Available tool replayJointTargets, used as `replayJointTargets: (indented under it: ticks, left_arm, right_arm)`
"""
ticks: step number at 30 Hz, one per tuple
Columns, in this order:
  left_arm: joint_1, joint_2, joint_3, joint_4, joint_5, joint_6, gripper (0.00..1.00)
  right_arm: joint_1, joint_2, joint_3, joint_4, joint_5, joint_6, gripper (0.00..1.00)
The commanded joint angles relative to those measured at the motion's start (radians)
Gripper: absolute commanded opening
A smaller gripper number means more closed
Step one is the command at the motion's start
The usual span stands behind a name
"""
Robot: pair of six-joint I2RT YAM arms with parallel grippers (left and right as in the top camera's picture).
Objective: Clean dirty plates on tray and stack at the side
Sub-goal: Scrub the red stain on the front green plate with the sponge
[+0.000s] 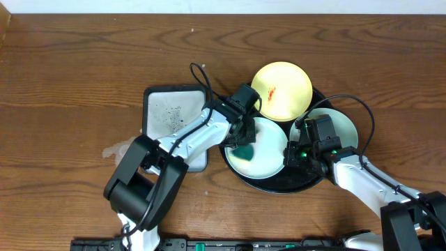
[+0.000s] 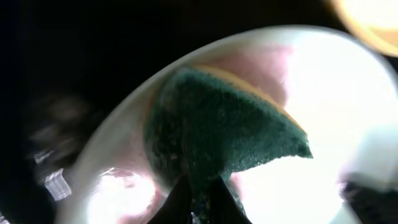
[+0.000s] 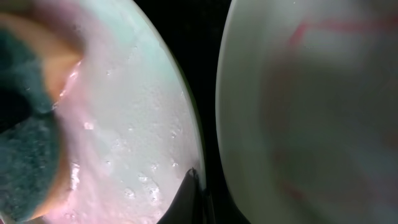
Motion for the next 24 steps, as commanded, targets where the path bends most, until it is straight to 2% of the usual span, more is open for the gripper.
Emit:
replayJointTargets:
  ticks: [1, 5, 13, 16, 21, 24]
  left_arm:
    - [-0.037, 0.102, -0.024, 0.091, 0.204, -0.023, 0.07]
    - [-0.109, 0.124, -0.024, 0.163, 0.271, -0.036, 0.07]
    - [-0.126, 0.122, -0.024, 0.112, 0.255, -0.039, 0.07]
    - [-0.095, 0.117, -0.022, 0.002, 0.148, -0.038, 0.07]
    - [-0.037, 0.091, 0.004, -0.203, -0.186, -0.023, 0.07]
    - [-0.017, 0.06, 0.019, -0.252, -0.312, -0.012, 0.07]
  right_arm:
    - [-0.001, 0.035, -0.031, -0.037, 0.082, -0.011, 0.01]
    - [-0.001, 0.035, -0.031, -0.037, 0.082, -0.008, 0.01]
    - [-0.001, 0.035, -0.031, -0.039, 0.081, -0.008, 0.01]
    - [-0.001, 0.035, -0.031, -0.043, 0.081, -0.008, 0.01]
    - [-0.001, 0.035, -0.031, -0.045, 0.081, -0.008, 0.01]
    - [-0.001, 0.035, -0.031, -0.048, 0.081, -0.008, 0.01]
